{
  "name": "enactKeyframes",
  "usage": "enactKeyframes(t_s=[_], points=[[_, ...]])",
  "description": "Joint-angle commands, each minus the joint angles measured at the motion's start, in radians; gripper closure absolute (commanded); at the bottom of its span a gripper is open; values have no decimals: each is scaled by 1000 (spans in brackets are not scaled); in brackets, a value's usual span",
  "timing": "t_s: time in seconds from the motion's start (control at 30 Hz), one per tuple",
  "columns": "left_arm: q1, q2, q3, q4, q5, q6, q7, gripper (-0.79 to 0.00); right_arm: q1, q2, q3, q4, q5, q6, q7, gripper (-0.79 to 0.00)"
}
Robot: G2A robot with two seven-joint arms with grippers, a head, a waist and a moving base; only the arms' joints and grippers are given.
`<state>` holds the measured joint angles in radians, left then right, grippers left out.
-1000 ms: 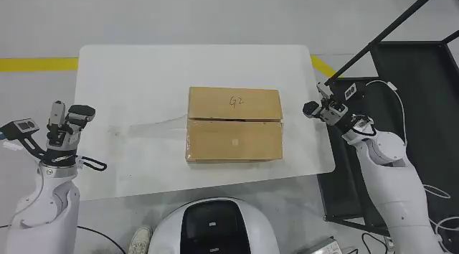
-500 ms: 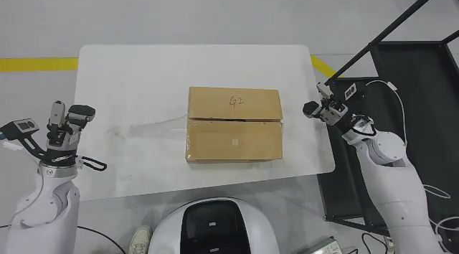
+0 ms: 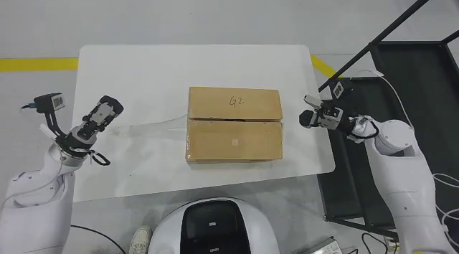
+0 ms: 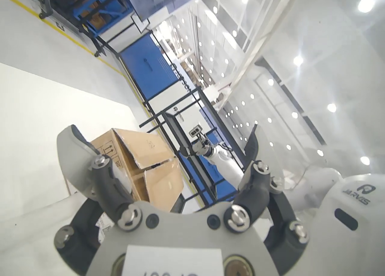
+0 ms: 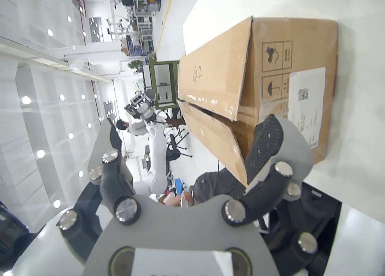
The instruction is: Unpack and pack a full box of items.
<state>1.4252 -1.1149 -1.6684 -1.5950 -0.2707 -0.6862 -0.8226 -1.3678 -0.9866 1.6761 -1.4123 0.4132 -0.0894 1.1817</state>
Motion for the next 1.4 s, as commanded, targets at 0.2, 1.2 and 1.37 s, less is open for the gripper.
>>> enactKeyframes(t_s=[0.2, 1.2, 1.37], points=[[-139, 20, 60, 109, -137, 23, -292, -785, 83, 7, -34, 100, 16, -32, 123, -785], [-166, 19, 86, 132, -175, 40, -320, -785, 142, 11, -125, 212, 4, -291, 258, -785], [-166, 19, 86, 132, -175, 40, -320, -785, 143, 16, -158, 180, 26, -268, 281, -785]])
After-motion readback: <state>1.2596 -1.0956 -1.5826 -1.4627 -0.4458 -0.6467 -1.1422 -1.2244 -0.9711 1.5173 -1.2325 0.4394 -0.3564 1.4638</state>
